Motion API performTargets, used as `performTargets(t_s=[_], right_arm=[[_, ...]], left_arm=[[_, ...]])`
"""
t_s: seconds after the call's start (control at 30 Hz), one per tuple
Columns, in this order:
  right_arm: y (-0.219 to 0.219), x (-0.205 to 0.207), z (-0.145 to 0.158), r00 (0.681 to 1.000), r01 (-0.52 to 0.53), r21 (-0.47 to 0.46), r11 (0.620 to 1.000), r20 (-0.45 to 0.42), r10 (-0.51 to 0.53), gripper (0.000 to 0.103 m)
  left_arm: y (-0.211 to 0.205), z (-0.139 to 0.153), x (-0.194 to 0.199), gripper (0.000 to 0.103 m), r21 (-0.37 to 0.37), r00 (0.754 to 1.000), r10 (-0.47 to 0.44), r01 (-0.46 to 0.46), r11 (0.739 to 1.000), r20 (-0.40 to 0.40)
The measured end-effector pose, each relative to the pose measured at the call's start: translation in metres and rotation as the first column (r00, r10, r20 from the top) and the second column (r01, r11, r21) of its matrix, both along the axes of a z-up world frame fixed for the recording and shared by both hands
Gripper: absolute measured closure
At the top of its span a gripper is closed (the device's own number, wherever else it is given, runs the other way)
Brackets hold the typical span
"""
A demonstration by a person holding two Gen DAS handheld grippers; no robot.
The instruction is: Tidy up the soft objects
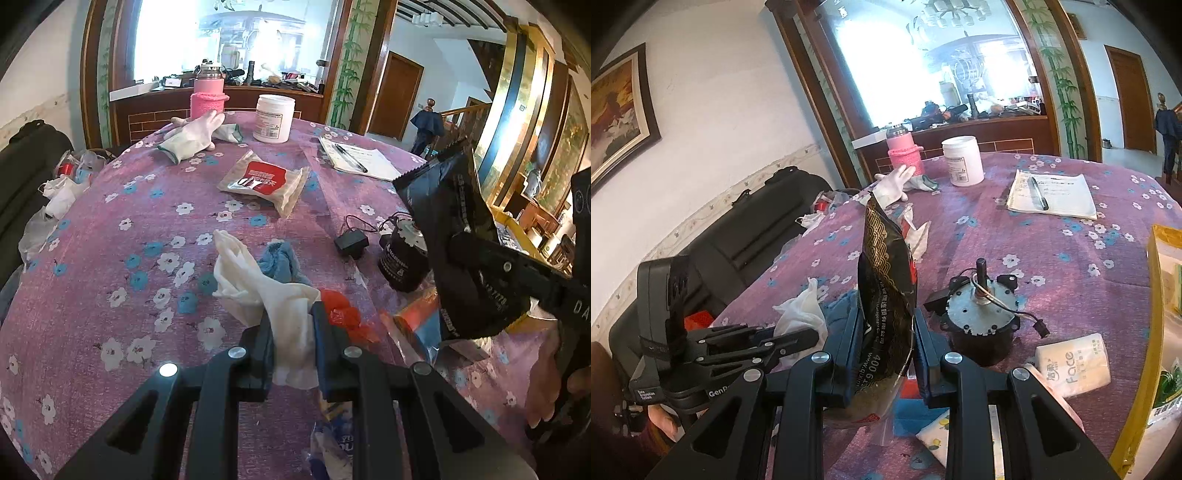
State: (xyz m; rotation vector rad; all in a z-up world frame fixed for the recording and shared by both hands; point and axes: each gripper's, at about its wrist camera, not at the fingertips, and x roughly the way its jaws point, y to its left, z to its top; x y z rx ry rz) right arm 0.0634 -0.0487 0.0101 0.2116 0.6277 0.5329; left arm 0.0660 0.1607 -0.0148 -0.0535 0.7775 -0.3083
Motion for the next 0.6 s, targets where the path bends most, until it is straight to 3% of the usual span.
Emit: performTargets(t_s=[0.6], right_arm=[[-0.022,0.005,0.003,0.998,0.060,0.022,0.998,-0.008,-0.060,0.076]], left_arm=[[-0.008,-0.001,-0.003,0.086,-0.029,0.998,-0.016,0.014,0.999,-0.055]])
